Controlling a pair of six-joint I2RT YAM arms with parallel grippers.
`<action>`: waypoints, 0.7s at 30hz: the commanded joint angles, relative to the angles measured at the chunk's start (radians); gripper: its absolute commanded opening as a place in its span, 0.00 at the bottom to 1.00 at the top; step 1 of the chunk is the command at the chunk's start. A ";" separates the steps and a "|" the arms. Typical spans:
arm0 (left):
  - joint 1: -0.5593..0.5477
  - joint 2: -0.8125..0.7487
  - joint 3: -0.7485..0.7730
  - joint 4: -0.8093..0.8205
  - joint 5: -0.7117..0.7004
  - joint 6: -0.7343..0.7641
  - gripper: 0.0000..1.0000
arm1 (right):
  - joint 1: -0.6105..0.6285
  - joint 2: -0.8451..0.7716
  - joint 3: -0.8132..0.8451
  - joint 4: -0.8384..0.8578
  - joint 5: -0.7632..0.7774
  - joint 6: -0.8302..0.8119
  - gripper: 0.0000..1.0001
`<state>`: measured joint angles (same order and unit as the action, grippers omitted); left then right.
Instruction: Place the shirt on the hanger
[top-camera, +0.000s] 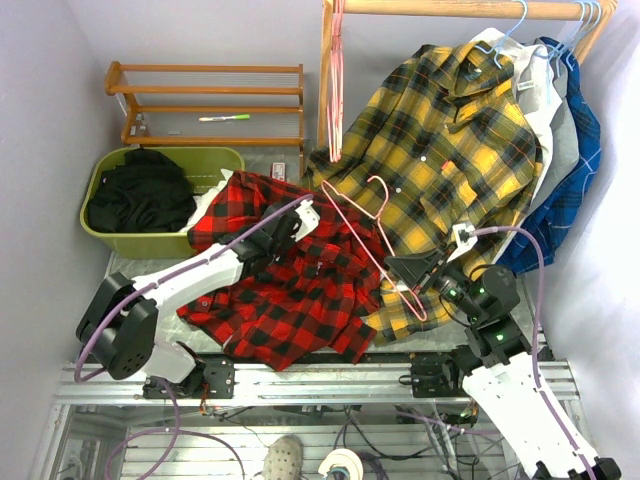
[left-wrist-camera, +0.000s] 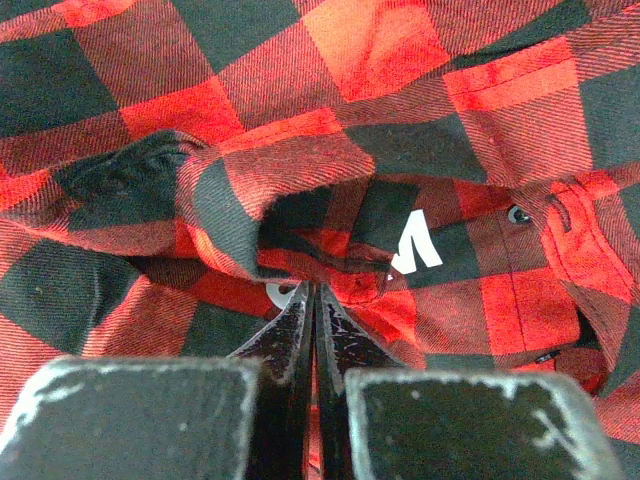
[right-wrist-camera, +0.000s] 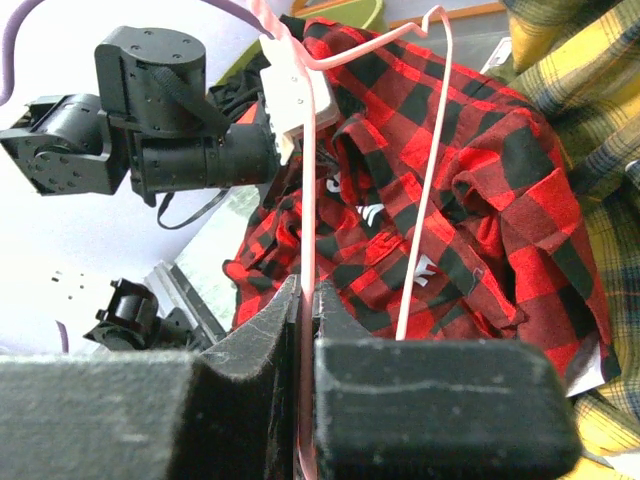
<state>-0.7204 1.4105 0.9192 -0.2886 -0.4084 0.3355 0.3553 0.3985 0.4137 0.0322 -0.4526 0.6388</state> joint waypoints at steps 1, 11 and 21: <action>0.008 -0.002 0.029 0.054 -0.032 0.012 0.07 | 0.001 0.000 -0.002 0.046 -0.056 0.002 0.00; 0.046 -0.007 0.233 -0.141 0.036 -0.010 0.07 | 0.001 0.021 0.214 -0.277 -0.212 -0.148 0.00; 0.086 -0.002 0.203 -0.216 0.258 -0.052 0.64 | 0.001 -0.019 0.262 -0.409 -0.183 -0.201 0.00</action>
<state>-0.6483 1.4151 1.1542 -0.4644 -0.2714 0.3107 0.3553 0.3977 0.6277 -0.3084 -0.6495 0.4885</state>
